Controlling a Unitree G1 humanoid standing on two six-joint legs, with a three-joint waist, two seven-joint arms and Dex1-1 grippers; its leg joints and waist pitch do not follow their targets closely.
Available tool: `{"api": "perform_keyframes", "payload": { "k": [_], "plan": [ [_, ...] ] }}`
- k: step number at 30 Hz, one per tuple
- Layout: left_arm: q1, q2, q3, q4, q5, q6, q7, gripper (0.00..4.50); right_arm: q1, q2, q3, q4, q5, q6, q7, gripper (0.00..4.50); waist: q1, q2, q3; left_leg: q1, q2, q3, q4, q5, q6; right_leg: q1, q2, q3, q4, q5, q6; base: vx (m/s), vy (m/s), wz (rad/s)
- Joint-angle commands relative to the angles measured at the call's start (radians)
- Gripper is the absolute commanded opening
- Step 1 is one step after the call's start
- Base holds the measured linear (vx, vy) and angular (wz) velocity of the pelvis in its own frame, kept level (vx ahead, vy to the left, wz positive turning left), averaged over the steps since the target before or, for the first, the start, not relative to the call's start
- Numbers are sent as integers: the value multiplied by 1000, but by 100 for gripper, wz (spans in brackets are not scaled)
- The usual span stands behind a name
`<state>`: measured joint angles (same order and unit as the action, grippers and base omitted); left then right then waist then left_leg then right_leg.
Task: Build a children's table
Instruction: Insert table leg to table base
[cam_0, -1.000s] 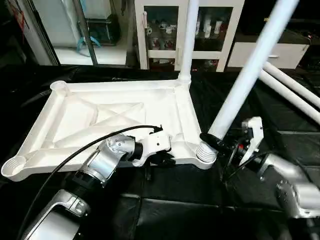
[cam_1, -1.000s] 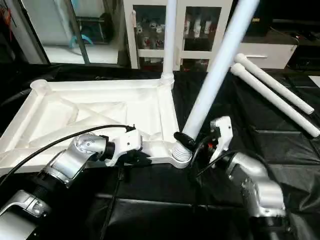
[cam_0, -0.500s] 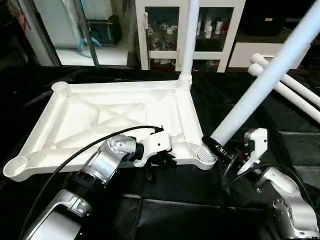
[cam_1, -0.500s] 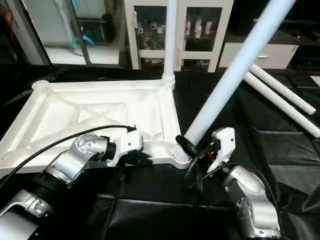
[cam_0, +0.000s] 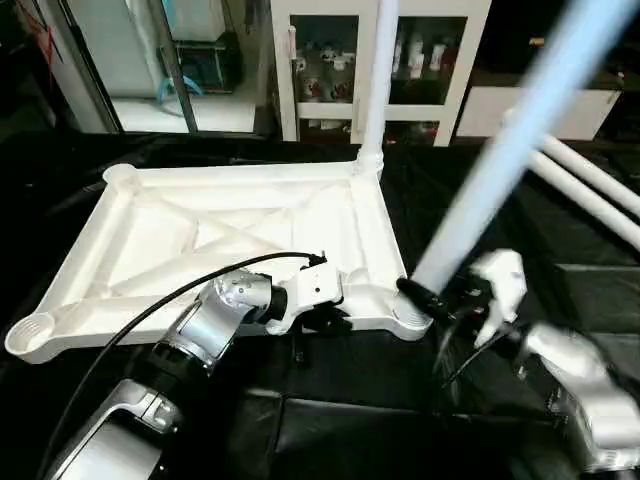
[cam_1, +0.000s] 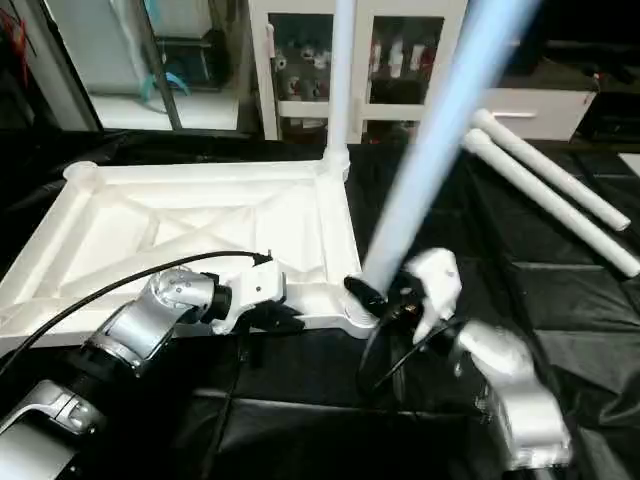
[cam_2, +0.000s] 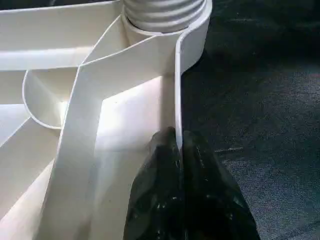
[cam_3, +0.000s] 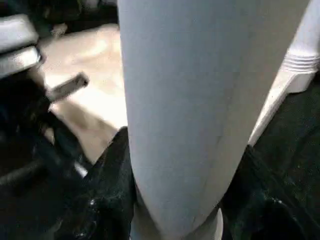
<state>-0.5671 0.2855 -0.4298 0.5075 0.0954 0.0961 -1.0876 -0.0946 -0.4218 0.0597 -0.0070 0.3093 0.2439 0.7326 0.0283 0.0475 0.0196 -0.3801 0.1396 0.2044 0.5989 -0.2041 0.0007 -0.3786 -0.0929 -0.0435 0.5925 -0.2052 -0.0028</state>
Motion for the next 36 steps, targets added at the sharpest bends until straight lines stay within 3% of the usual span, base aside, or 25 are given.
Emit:
{"api": "perform_keyframes", "payload": {
  "k": [1,5,6,7,8,9,15,19,27,28,29,30,31,32,33,34,36],
  "plan": [
    [-3,-1,13,6,-4,-3,14,0,40,-31,89,90,-71,159,28,186,-5,-10,-26,26,97,-55,-103,-383,-15,11,-74,46,-89,-324,-164,0,0,0],
    [-3,-1,13,6,-5,0,15,0,-12,-62,120,113,-66,230,47,186,-8,-14,-19,29,98,-58,-106,-429,-30,9,-74,47,-92,-368,-165,0,0,0],
    [-3,-1,13,5,-5,0,15,0,-20,-65,125,116,-63,243,47,186,-11,-13,-16,33,96,-60,-106,-468,-41,5,-75,47,-98,-425,-155,0,0,0],
    [-2,-2,15,4,-6,1,18,0,-25,-60,125,127,-67,241,39,186,-12,-21,-15,35,96,-59,-105,-483,-46,2,-76,48,-102,-457,-147,0,0,0],
    [-2,-3,16,3,-6,2,20,0,-27,-56,125,134,-71,238,32,186,-12,-16,-16,41,95,-62,-104,-507,-57,-2,-79,49,-106,-500,-133,0,0,0],
    [-1,-3,17,0,-7,4,22,0,-23,-51,123,139,-74,226,26,186,-16,-23,-16,36,97,-66,-108,-510,-62,1,-77,48,-105,-497,-126,0,0,0],
    [10,3,24,-12,-6,6,35,0,25,-30,104,115,-69,201,-3,186,-27,-21,-15,39,99,-67,-118,-528,-73,-1,-73,48,-105,-423,-137,0,0,0],
    [8,3,31,-2,-3,1,52,0,53,19,53,115,-46,156,-70,186,-29,-19,-14,41,97,-67,-119,-556,-78,-5,-75,50,-110,-454,-128,0,0,0],
    [7,2,29,1,-7,2,48,0,51,53,27,145,-68,110,-139,186,-35,-18,-10,42,97,-77,-123,-620,-91,-11,-76,48,-118,-544,-92,0,0,0],
    [8,2,30,0,-6,3,49,0,45,59,21,152,-76,101,-157,186,-37,-17,-9,42,97,-79,-126,-634,-97,-13,-74,47,-119,-543,-87,0,0,0],
    [7,0,31,2,-5,5,51,0,38,64,16,162,-86,92,-174,186,-36,2,-9,45,96,-81,-127,-645,-104,-13,-74,47,-117,-536,-88,0,0,0],
    [8,-1,33,1,-3,12,61,0,27,72,9,177,-98,81,-199,186,-43,-7,-9,43,96,-81,-128,-658,-108,-13,-71,43,-118,-523,-89,0,0,0],
    [13,-7,39,-1,-3,29,81,0,-4,96,-7,222,-122,59,-264,186,-48,-9,-9,39,95,-82,-130,-664,-111,-10,-72,41,-116,-515,-93,0,0,0],
    [14,-8,40,-1,-3,31,84,0,-9,99,-10,229,-125,56,-274,186,-51,-2,-10,41,94,-84,-131,-667,-116,-9,-72,39,-115,-507,-96,0,0,0],
    [18,-19,45,-7,-4,53,103,0,-34,116,-18,267,-144,37,-326,186,-58,-4,-9,39,94,-85,-132,-675,-117,-9,-70,37,-115,-503,-98,0,0,0],
    [22,-44,54,-15,-6,94,143,0,-82,145,-35,335,-167,12,-411,186,-71,0,-6,32,92,-90,-134,-693,-123,-5,-70,32,-113,-504,-98,0,0,0],
    [22,-60,58,-19,-6,115,166,0,-108,161,-45,369,-171,4,-450,186,-80,-1,-6,37,88,-93,-132,-717,-119,-7,-71,28,-120,-539,-87,0,0,0]
  ]
}}
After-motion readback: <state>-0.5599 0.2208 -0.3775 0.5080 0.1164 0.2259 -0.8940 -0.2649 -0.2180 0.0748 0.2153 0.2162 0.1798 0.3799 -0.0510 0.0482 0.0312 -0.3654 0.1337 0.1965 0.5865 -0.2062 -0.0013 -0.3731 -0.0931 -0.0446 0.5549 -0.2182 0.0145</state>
